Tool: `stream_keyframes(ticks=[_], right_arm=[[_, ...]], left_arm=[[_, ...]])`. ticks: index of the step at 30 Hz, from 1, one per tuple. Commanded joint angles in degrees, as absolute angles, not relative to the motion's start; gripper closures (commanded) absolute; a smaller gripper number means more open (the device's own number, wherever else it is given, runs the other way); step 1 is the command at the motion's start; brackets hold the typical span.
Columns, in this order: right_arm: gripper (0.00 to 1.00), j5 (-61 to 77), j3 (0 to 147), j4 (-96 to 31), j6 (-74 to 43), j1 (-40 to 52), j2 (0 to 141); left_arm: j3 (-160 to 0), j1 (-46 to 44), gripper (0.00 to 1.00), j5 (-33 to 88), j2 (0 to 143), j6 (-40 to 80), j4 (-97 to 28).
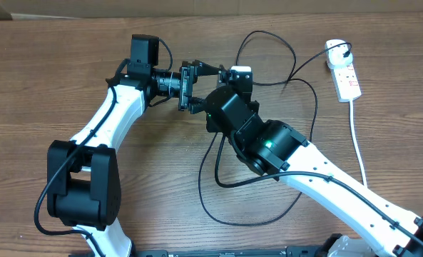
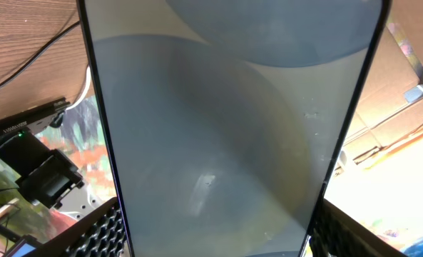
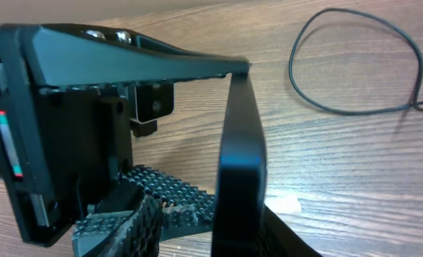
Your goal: Plug charger to phone and switch on socket
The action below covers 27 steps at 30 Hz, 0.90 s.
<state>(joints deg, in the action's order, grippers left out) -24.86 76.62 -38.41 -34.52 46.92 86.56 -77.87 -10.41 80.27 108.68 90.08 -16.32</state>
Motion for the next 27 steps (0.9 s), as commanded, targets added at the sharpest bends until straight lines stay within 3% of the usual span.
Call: stream_keyframes(ticks=[1, 27], right_arm=[[0.63, -25.93, 78.08, -37.98, -34.48, 47.09, 87.35], [0.76, -27.00, 78.08, -37.32, -34.48, 47.09, 87.35]], left_arm=[[-78.94, -10.55, 0.33, 81.65, 106.78, 90.43, -16.19], [-78.94, -10.55, 0.33, 81.67, 106.78, 90.02, -16.19]])
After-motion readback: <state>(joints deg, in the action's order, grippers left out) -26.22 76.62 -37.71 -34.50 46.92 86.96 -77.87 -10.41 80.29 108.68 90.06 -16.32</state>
